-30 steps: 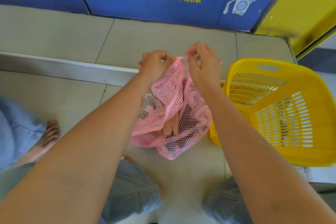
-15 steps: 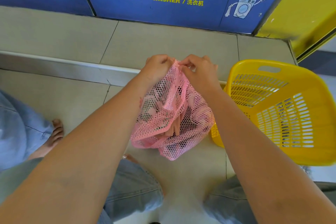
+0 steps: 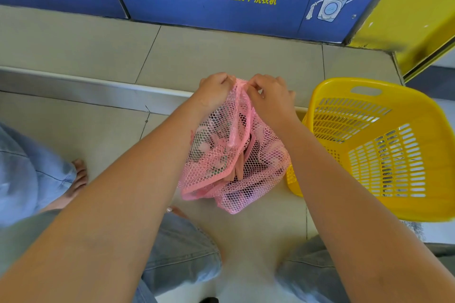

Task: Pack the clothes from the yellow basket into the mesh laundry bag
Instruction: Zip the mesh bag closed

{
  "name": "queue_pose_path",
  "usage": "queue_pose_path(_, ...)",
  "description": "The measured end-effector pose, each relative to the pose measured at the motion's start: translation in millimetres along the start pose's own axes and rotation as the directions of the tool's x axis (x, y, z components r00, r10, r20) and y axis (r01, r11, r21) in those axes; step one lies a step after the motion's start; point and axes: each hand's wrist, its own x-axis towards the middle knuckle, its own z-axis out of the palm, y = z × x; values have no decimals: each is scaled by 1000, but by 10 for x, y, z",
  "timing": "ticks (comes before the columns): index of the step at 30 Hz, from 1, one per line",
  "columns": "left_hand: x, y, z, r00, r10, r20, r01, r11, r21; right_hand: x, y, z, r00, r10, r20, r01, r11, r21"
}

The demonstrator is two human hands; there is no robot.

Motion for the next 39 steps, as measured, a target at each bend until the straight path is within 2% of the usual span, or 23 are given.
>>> queue_pose_path(3,-48,1,4,999,-1,47,1,1000,-5,34,-61,-49,997,37,64,-41,997,64)
queue_pose_path(5,-60,3,2,1000,15,23,-15,1000,21,37,-92,-72,994,49,99,-53,998,34)
queue_pose_path(8,-37,20,-85,996,24,-86,-14,993,116,39,-61,-120,992,100,82,-100,995,-2)
queue_pose_path(11,56,-45,-304,968,27,-249,35,970,240,53,79,-201,971,226,79,-226,974,0)
queue_pose_path(15,104,-237,-465,939,39,-341,138,865,482,20,164,-210,949,281,140,-291,955,54)
queue_pose_path(16,80,-277,-446,939,71,-336,126,839,529,7,157,-197,951,271,150,-285,955,79)
queue_pose_path(18,3,-325,-363,946,179,-272,5,828,560,-22,135,-183,958,234,165,-256,958,129)
queue_pose_path(21,-94,-296,-219,932,354,-80,-241,768,593,-57,100,-188,971,150,187,-185,965,185)
queue_pose_path(23,-117,-233,-100,906,423,19,-351,725,592,-65,66,-192,976,96,198,-133,974,184)
queue_pose_path(30,-122,-117,22,861,508,26,-405,654,639,-80,57,-229,985,29,169,-56,986,155)
queue_pose_path(33,-121,-130,-111,850,525,-40,-363,640,677,-75,96,-249,984,60,166,-80,990,119)
queue_pose_path(37,-58,-305,-549,854,454,-255,-157,691,706,-78,201,-276,979,153,136,-162,985,65)
queue_pose_path(39,-73,-413,-698,852,422,-311,-71,681,729,-67,177,-258,977,161,138,-172,982,72)
